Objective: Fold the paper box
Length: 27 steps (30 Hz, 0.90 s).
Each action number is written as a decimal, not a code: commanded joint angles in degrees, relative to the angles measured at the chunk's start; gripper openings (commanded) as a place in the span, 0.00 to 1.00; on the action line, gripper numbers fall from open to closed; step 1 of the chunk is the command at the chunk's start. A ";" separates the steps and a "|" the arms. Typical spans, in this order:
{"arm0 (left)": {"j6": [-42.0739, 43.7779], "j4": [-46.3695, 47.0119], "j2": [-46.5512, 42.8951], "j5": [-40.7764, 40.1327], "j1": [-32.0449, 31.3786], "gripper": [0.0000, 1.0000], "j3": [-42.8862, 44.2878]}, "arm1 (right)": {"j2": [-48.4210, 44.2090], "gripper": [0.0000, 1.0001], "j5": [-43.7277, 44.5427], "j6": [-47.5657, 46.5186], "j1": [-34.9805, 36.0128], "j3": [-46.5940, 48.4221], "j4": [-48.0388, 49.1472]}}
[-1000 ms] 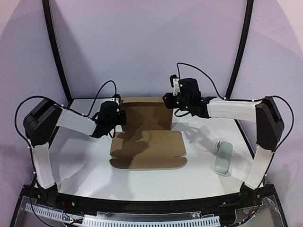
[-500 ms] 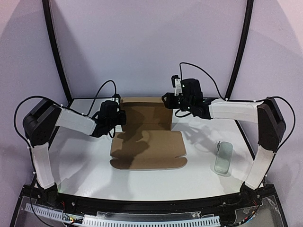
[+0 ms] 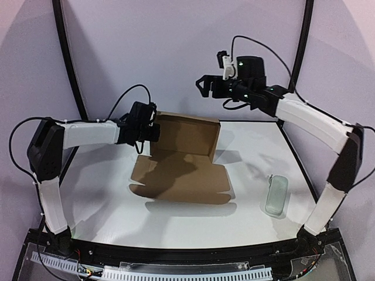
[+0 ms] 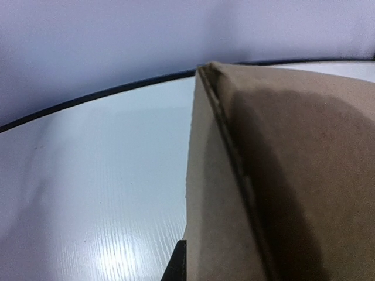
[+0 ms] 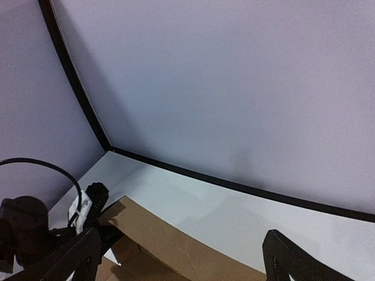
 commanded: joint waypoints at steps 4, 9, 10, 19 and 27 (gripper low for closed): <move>10.00 -34.17 -0.93 15.76 0.34 0.01 17.96 | -10.02 0.98 -7.16 6.00 -3.44 -10.76 -5.52; 19.73 -46.87 -0.49 22.20 0.27 0.01 22.41 | -11.89 0.98 -18.59 9.32 -7.09 -11.47 -12.84; 22.53 -48.42 -0.10 22.55 0.11 0.01 23.41 | -12.44 0.98 -19.83 9.51 -7.22 -12.35 -12.78; 36.13 -65.75 3.71 12.97 -0.13 0.01 28.76 | -15.19 0.98 -19.54 6.38 -8.29 -15.95 -19.62; 42.03 -74.03 10.83 9.29 -1.29 0.10 39.15 | -13.36 0.98 -18.70 5.95 -9.99 -16.57 -22.55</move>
